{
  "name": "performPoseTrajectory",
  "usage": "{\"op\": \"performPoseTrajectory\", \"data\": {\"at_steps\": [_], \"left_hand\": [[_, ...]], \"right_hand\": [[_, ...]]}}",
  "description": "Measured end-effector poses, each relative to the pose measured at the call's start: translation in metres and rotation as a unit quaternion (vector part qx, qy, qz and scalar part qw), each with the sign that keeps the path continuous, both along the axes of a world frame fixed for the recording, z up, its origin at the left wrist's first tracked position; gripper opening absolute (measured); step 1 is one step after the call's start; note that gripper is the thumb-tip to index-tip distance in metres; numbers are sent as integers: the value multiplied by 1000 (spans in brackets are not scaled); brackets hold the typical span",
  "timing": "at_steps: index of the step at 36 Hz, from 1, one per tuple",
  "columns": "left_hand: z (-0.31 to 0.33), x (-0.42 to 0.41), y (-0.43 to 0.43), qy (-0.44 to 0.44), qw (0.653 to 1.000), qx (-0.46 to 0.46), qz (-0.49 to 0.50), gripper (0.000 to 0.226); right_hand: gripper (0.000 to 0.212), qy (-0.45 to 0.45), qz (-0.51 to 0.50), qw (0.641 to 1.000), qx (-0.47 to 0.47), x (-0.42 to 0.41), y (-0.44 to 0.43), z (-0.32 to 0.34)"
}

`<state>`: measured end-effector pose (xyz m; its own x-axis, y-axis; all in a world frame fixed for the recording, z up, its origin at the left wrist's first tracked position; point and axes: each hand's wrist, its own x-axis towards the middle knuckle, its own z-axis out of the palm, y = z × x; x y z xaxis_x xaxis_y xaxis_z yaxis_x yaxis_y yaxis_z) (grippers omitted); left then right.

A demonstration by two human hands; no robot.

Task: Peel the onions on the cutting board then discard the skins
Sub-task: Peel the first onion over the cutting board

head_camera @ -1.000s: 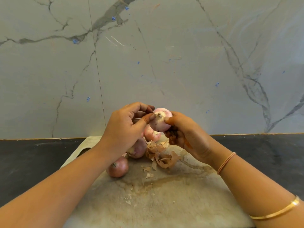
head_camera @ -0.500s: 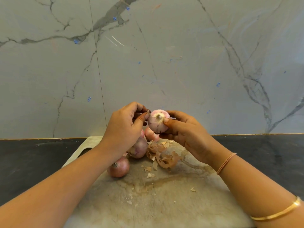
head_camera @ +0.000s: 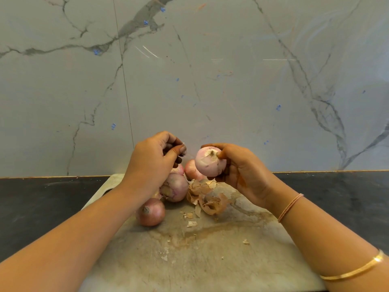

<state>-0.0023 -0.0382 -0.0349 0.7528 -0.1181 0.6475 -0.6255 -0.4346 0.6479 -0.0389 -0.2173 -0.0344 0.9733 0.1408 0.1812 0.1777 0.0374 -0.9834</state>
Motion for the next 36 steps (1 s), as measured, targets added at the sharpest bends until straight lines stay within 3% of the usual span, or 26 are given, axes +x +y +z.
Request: {"op": "performPoseTrajectory", "data": {"at_steps": [4, 8, 12, 19, 30, 36], "left_hand": [[1, 4, 5, 2, 999, -6, 41, 14], [3, 1, 6, -3, 1000, 16, 23, 29], [6, -12, -1, 3, 999, 20, -29, 41], [9, -26, -11, 29, 991, -21, -128, 18], [7, -18, -11, 62, 994, -24, -84, 20], [3, -17, -12, -4, 999, 48, -12, 13]], "right_hand": [[34, 11, -7, 1000, 6, 0, -1, 0], [23, 24, -30, 999, 19, 1, -2, -1], [29, 19, -49, 999, 2, 4, -2, -2], [18, -4, -59, 998, -32, 6, -1, -2], [8, -62, -69, 990, -101, 8, 2, -4], [11, -72, -66, 988, -118, 7, 4, -6]]}}
